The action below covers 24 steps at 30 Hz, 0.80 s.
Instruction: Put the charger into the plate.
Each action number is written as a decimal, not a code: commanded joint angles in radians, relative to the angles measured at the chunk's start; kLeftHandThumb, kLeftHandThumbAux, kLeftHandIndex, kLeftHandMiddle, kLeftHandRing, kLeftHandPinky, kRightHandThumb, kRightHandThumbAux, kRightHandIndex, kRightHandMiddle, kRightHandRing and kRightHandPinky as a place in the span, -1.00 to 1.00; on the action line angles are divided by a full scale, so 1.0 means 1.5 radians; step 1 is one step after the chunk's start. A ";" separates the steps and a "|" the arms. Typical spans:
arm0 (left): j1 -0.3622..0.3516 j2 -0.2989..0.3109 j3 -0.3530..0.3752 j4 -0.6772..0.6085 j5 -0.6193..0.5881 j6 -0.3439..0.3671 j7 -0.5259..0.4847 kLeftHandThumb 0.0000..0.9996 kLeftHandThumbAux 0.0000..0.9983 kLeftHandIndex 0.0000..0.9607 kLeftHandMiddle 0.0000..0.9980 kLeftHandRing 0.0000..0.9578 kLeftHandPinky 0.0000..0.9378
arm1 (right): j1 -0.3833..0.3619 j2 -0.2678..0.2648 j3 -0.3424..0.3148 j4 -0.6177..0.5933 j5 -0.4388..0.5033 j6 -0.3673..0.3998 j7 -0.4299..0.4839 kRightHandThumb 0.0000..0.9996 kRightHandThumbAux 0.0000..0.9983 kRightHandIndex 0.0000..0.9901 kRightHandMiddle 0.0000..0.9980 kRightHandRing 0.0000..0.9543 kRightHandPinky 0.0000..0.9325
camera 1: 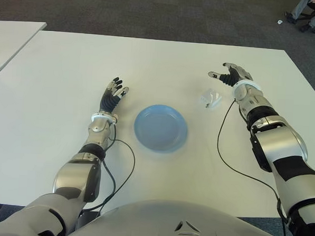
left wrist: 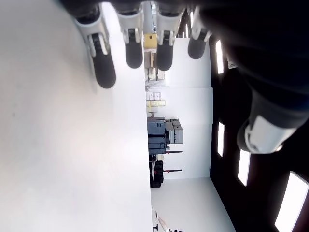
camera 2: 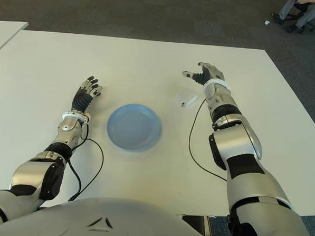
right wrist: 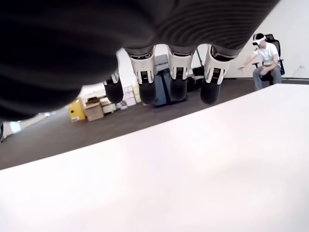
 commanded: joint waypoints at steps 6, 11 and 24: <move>0.062 -0.024 -0.012 0.033 0.011 0.053 -0.013 -1.00 0.10 -0.96 -0.75 -0.76 -0.76 | 0.033 0.023 -0.001 0.006 0.011 0.011 0.005 -0.22 -0.59 -1.00 -1.00 -1.00 -1.00; 0.062 -0.025 -0.010 0.031 0.007 0.058 -0.017 -1.00 0.11 -0.96 -0.76 -0.78 -0.79 | 0.066 0.040 -0.004 0.007 0.019 0.010 -0.001 -0.23 -0.61 -1.00 -1.00 -1.00 -1.00; 0.067 -0.025 -0.006 0.019 0.001 0.061 -0.028 -1.00 0.11 -0.97 -0.78 -0.80 -0.79 | 0.169 0.117 0.011 0.002 0.014 0.033 -0.030 -0.26 -0.68 -1.00 -1.00 -1.00 -1.00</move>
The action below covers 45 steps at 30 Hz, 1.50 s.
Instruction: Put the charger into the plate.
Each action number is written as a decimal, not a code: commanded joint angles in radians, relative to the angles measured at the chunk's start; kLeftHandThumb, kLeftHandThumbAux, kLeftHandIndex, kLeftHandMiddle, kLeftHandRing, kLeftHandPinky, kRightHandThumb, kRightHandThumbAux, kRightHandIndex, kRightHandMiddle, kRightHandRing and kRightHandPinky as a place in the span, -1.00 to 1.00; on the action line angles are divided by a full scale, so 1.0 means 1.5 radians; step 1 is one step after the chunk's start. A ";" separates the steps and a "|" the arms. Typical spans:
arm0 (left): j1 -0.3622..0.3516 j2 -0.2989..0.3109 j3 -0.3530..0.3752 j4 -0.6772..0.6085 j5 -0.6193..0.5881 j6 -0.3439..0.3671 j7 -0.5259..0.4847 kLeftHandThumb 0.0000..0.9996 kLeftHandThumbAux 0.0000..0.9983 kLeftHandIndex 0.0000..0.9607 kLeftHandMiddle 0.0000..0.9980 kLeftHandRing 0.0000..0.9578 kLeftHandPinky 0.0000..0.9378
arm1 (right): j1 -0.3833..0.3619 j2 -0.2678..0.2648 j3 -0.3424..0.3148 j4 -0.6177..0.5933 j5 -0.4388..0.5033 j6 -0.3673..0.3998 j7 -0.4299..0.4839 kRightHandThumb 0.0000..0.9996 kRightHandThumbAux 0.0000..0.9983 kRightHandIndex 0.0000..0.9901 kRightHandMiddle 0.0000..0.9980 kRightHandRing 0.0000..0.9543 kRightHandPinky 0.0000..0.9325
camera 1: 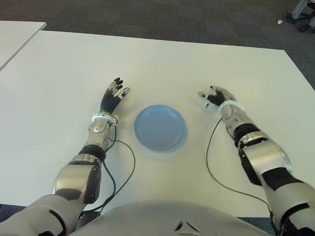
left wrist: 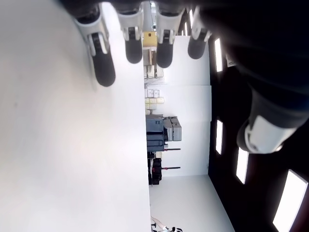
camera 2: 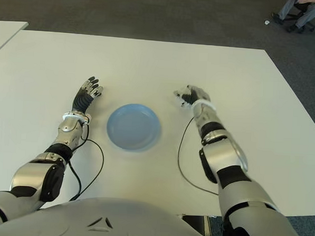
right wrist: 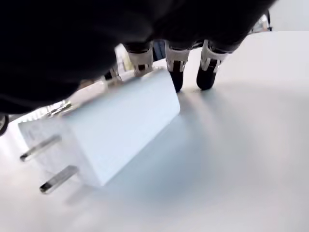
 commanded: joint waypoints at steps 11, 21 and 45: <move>0.060 -0.022 -0.008 0.025 0.003 0.055 -0.024 -1.00 0.11 -0.98 -0.77 -0.78 -0.80 | 0.048 0.038 0.028 0.009 -0.003 0.031 0.044 -0.31 -0.71 -1.00 -1.00 -1.00 -1.00; 0.062 -0.024 -0.003 0.023 -0.004 0.054 -0.033 -1.00 0.14 -0.99 -0.78 -0.81 -0.85 | 0.053 0.039 0.031 0.011 0.000 0.028 0.045 -0.33 -0.71 -1.00 -1.00 -1.00 -1.00; 0.075 -0.018 0.000 0.006 -0.020 0.040 -0.068 -1.00 0.15 -1.00 -0.77 -0.79 -0.86 | 0.044 0.012 0.030 0.011 0.000 -0.008 0.052 -0.41 -0.68 -1.00 -1.00 -1.00 -1.00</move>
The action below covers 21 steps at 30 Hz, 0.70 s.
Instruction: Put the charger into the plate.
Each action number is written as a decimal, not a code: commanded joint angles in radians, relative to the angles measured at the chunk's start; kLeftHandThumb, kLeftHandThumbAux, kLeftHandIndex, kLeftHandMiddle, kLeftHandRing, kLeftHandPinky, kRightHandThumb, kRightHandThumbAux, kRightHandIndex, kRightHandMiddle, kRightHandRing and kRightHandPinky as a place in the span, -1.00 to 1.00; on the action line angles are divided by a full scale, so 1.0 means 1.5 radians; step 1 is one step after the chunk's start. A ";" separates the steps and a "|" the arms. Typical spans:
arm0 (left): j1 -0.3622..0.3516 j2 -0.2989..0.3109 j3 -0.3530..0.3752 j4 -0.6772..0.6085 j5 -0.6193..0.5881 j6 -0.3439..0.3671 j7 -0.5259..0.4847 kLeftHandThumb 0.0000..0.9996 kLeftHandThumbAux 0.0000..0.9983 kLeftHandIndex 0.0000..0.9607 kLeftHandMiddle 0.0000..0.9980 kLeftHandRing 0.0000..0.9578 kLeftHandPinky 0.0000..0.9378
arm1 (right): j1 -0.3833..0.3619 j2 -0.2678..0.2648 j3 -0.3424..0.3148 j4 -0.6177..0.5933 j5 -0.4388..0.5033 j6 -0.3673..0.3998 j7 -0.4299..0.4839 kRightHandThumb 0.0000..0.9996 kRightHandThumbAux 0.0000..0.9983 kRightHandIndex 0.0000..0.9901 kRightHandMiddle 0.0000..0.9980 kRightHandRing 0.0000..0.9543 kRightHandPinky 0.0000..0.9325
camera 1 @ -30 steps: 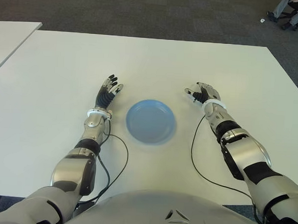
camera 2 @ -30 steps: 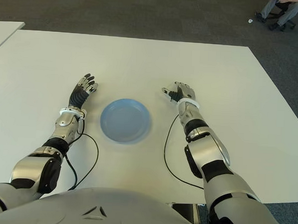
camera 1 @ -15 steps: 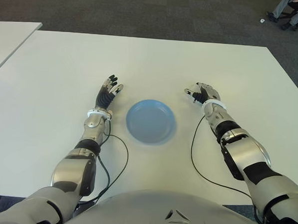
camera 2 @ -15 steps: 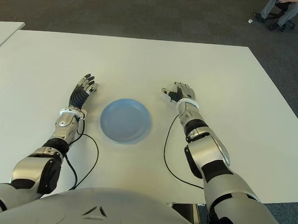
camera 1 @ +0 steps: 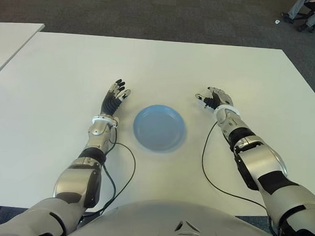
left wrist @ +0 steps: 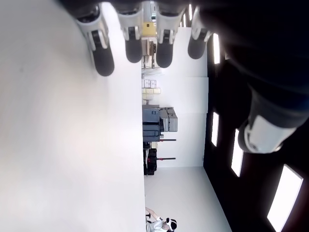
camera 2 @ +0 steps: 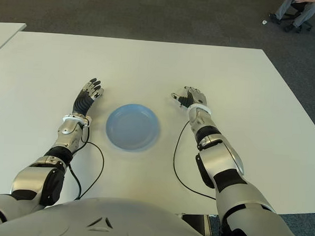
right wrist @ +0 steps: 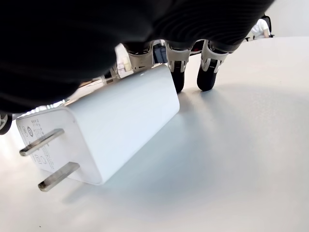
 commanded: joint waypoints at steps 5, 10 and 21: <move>0.055 -0.011 -0.001 0.031 -0.002 0.040 -0.027 -1.00 0.14 -1.00 -0.76 -0.78 -0.84 | 0.034 0.002 0.028 0.014 -0.015 -0.030 0.049 -0.41 -0.68 -1.00 -1.00 -1.00 -1.00; 0.057 -0.009 -0.001 0.030 -0.003 0.037 -0.028 -1.00 0.14 -1.00 -0.76 -0.78 -0.84 | 0.030 -0.009 0.053 0.010 -0.035 -0.044 0.051 -0.36 -0.70 -1.00 -1.00 -1.00 -1.00; 0.059 -0.006 -0.006 0.029 0.003 0.033 -0.020 -1.00 0.13 -1.00 -0.76 -0.78 -0.82 | 0.013 -0.035 0.130 0.009 -0.103 -0.062 0.062 -0.20 -0.75 -1.00 -1.00 -1.00 -1.00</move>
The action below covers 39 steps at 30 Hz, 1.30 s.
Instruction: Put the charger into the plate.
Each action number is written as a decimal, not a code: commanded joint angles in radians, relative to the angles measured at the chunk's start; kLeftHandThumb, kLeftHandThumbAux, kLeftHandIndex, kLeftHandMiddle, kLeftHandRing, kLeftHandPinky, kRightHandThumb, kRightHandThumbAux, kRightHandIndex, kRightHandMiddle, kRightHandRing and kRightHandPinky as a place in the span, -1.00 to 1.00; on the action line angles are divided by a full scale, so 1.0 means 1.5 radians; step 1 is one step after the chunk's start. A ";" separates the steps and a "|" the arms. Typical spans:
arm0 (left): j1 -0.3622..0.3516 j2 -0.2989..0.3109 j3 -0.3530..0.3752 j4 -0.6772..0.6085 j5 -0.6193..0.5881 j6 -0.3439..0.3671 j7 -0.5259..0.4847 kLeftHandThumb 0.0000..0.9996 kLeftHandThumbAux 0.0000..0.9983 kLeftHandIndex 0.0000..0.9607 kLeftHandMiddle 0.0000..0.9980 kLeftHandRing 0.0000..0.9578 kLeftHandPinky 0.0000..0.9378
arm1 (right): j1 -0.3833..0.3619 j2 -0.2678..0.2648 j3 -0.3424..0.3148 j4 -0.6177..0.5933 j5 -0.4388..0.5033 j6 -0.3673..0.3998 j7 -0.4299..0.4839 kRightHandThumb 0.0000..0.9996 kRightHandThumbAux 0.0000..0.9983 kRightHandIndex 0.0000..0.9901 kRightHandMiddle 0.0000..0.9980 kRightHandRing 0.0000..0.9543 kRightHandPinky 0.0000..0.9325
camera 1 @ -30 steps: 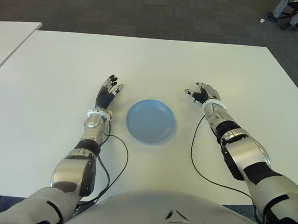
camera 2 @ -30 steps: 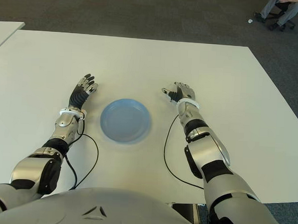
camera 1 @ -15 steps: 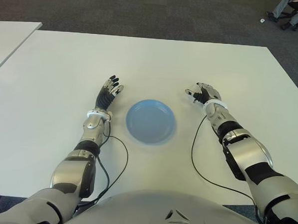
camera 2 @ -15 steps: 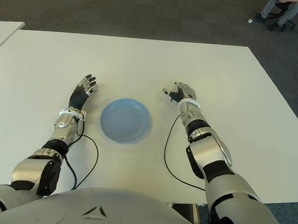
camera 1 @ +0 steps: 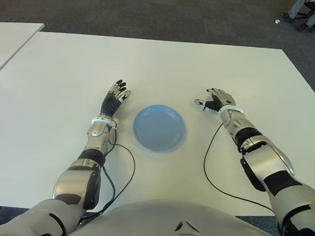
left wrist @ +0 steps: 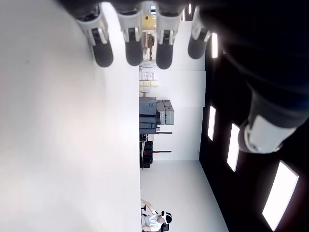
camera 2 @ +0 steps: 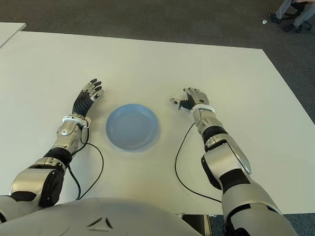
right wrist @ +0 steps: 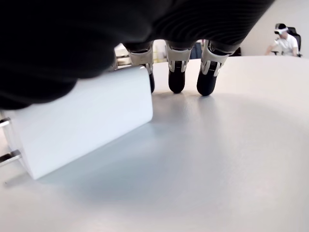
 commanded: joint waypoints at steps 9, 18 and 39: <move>0.050 -0.007 -0.004 0.035 0.010 0.042 -0.001 -1.00 0.12 -1.00 -0.75 -0.77 -0.82 | 0.017 0.009 0.034 0.009 -0.018 -0.019 0.050 -0.16 -0.74 -1.00 -1.00 -1.00 -1.00; 0.053 -0.008 -0.002 0.031 0.005 0.039 -0.007 -1.00 0.10 -1.00 -0.76 -0.77 -0.84 | 0.017 -0.003 0.041 0.006 -0.019 -0.028 0.048 -0.16 -0.73 -1.00 -1.00 -1.00 -1.00; 0.053 -0.009 0.001 0.033 -0.002 0.033 -0.021 -1.00 0.07 -1.00 -0.76 -0.78 -0.84 | 0.013 -0.011 0.046 0.003 -0.019 -0.045 0.032 -0.21 -0.70 -1.00 -1.00 -1.00 -1.00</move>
